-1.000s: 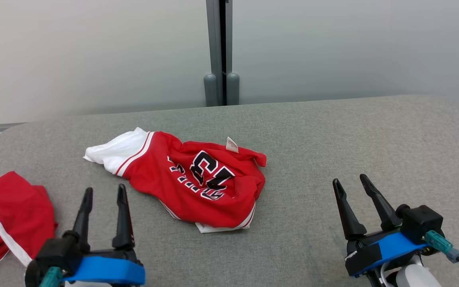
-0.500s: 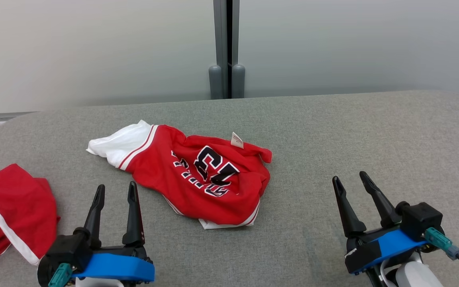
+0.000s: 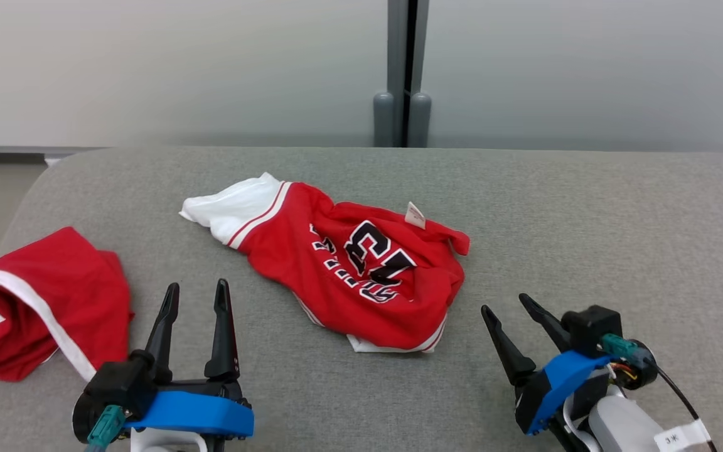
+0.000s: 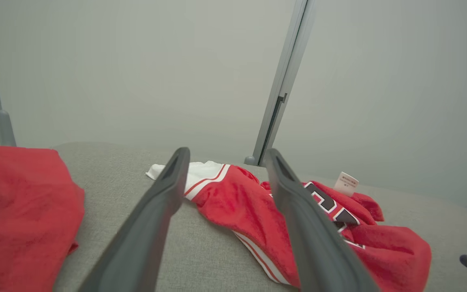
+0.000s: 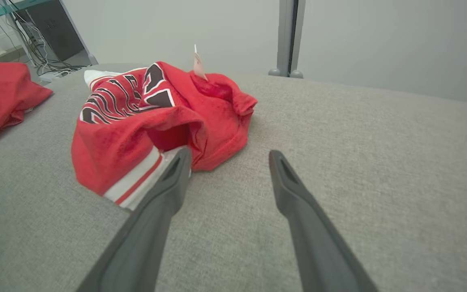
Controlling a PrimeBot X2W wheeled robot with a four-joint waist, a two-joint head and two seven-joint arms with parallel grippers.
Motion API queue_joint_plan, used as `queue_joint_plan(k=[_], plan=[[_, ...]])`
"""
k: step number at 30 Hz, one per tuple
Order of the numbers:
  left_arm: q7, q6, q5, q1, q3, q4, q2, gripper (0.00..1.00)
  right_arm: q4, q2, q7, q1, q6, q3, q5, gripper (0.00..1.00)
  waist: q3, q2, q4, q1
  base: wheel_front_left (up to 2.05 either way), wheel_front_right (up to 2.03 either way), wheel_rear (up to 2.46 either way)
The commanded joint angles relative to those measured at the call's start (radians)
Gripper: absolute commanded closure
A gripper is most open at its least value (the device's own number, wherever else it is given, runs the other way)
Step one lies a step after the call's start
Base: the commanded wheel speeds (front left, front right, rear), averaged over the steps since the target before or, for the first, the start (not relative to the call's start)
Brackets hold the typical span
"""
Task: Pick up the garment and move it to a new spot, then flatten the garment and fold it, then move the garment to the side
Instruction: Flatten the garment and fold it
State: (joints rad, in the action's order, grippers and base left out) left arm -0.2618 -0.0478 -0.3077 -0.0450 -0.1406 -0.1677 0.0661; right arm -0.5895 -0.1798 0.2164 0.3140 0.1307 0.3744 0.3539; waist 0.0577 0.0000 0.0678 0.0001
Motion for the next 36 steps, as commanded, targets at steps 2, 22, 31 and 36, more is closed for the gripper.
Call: queue_joint_plan(k=[2, 22, 31, 36], plan=[[-0.004, -0.009, 0.005, -0.022, 0.008, -0.009, -0.004, 0.00, -0.068, -0.006, -0.017, 0.069, 0.000, 0.034, 0.021, 0.00, 0.025, 0.0000, 0.050, -0.0001, 0.00, 0.00, 0.00], [-0.005, -0.028, 0.019, -0.049, 0.016, -0.034, -0.016, 0.00, -0.434, -0.011, 0.047, 0.336, 0.000, 0.057, 0.008, 1.00, 0.075, 0.0000, 0.154, -0.0001, 0.00, 0.00, 0.00], [-0.005, -0.028, 0.017, -0.040, 0.025, -0.044, -0.015, 0.00, -0.313, -0.093, 0.049, 0.288, 0.000, -0.029, -0.104, 1.00, 0.053, 0.0000, 0.012, -0.0001, 0.00, 0.00, 0.00], [-0.005, -0.027, 0.013, -0.040, 0.017, -0.055, -0.015, 0.00, -0.327, -0.140, 0.005, 0.274, 0.000, -0.044, -0.134, 1.00, 0.050, 0.0000, -0.044, -0.0001, 0.00, 0.00, 0.00]])
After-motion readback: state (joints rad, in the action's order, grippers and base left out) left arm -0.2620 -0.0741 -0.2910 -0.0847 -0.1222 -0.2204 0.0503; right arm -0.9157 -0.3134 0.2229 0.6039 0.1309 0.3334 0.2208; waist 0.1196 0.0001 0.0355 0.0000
